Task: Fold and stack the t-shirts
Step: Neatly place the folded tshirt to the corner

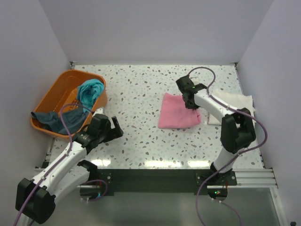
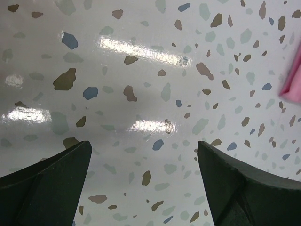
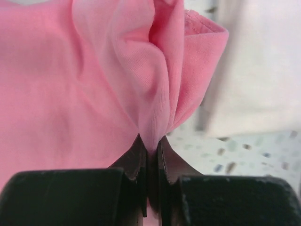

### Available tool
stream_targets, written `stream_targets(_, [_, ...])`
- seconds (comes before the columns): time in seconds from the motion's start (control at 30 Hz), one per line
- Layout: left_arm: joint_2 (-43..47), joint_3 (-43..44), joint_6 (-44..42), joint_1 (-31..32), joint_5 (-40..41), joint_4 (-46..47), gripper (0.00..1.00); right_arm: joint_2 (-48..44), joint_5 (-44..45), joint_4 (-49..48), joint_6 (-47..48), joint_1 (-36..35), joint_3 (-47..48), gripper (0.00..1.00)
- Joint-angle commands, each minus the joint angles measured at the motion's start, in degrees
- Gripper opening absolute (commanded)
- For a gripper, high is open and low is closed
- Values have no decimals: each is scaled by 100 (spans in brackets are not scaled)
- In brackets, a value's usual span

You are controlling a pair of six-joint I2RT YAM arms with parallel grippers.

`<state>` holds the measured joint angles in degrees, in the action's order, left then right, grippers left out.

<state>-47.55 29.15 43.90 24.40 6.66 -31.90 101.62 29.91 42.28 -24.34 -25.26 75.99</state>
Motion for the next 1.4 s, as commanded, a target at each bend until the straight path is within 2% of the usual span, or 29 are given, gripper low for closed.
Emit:
stream_targets(0.0, [-44, 276, -118, 12, 55, 96, 100, -608, 1350, 1053, 649, 213, 197, 0])
stream_targets(0.13, [0, 223, -127, 12, 64, 140, 100, -819, 1508, 1133, 1263, 556, 329, 0])
stream_targets(0.3, [-52, 249, -188, 3, 73, 210, 100, -864, 2422, 1326, 1756, 908, 749, 0])
stream_targets(0.53, [-334, 293, -224, 3, 108, 254, 100, -1030, 2169, 1247, 2407, 1365, 1339, 0])
stream_targets(0.9, [-351, 302, -198, -6, 213, 263, 100, -1057, 1949, 1959, 2214, 1664, 2376, 0])
stream_targets(1.1, [-395, 311, -206, -32, 222, 254, 100, -1049, 1773, 1933, 2188, 1927, 1947, 0])
stream_targets(1.37, [-448, 320, -224, -32, 213, 254, 100, -504, 2027, 1837, 2372, 2508, 2008, 0])
